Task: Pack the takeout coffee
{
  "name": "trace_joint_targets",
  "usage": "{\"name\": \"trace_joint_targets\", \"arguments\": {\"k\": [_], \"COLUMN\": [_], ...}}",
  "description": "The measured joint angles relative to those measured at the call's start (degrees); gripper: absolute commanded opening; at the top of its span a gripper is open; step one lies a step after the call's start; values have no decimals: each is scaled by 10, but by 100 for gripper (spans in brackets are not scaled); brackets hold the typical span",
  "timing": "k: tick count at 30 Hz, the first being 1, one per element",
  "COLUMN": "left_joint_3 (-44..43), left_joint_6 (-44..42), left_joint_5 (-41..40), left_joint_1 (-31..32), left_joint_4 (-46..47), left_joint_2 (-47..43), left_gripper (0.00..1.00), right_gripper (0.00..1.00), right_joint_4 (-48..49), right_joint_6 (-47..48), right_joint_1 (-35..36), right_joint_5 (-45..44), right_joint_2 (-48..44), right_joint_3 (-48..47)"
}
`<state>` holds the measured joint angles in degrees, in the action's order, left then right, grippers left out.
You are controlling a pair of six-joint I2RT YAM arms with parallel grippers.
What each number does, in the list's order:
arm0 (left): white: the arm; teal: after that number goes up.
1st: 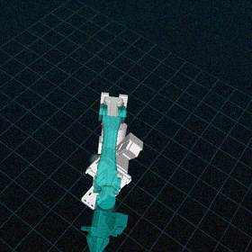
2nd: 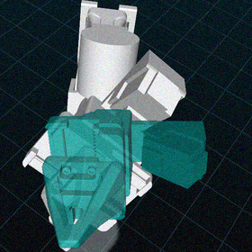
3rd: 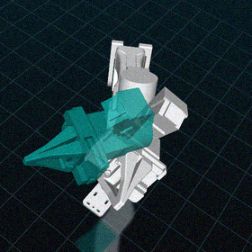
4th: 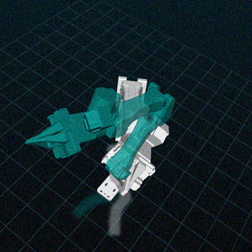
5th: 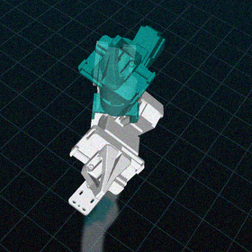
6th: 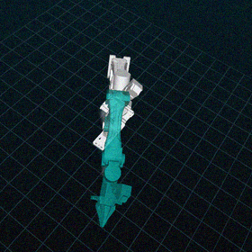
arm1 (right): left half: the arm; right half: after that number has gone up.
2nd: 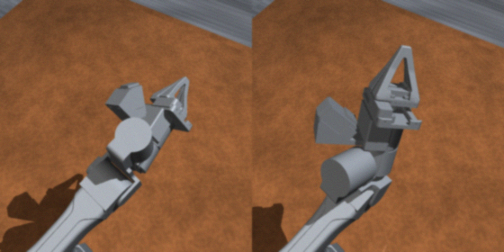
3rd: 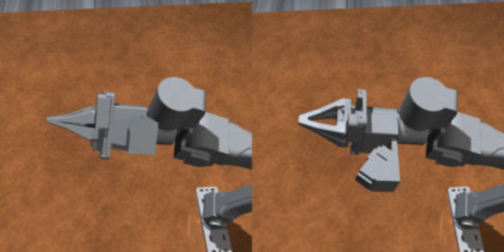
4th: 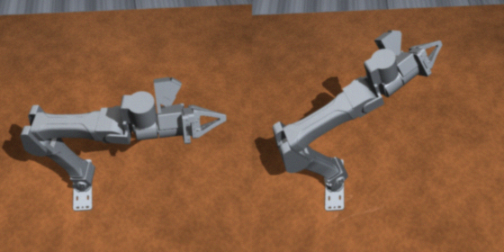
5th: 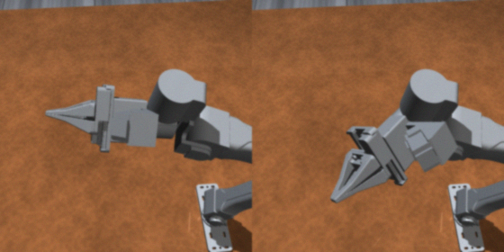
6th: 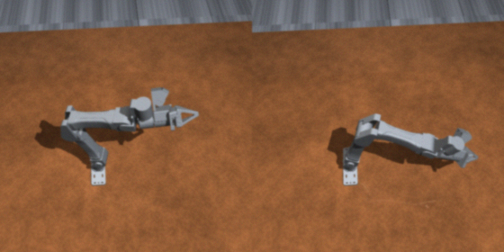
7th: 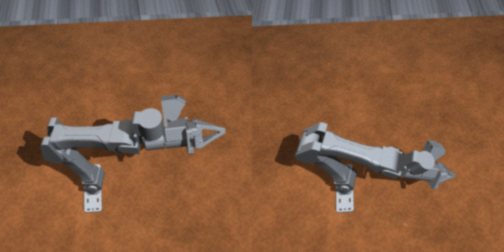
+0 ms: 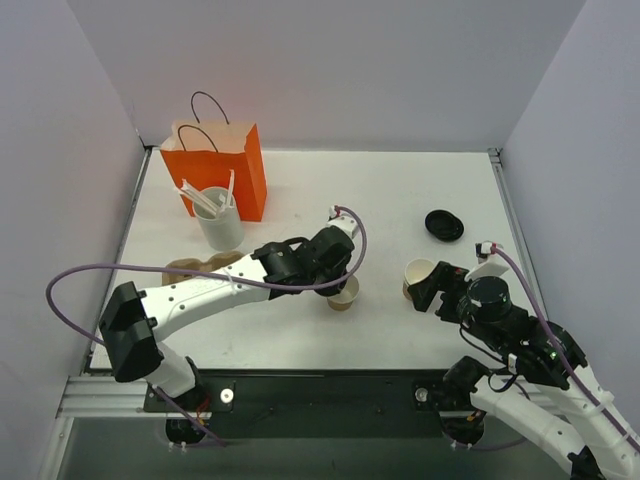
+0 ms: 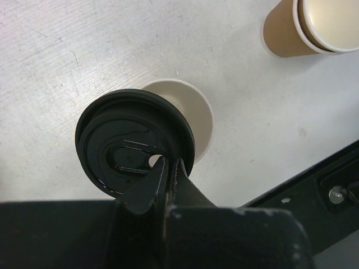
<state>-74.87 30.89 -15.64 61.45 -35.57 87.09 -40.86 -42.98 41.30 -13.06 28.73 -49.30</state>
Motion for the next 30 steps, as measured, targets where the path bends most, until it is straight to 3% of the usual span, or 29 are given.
{"name": "trace_joint_targets", "arguments": {"k": [10,30], "left_joint_3": [-59,-100], "left_joint_6": [1,4], "left_joint_5": [-2,12], "left_joint_1": [4,20], "left_joint_4": [-32,-59], "left_joint_2": [94,141], "left_gripper": [0,0], "right_gripper": [82,82], "right_joint_4": [-19,-20], "right_joint_6": [9,9], "right_joint_1": [0,0], "right_joint_5": [-14,-20], "right_joint_2": [-2,-2], "right_joint_3": [0,0]}}
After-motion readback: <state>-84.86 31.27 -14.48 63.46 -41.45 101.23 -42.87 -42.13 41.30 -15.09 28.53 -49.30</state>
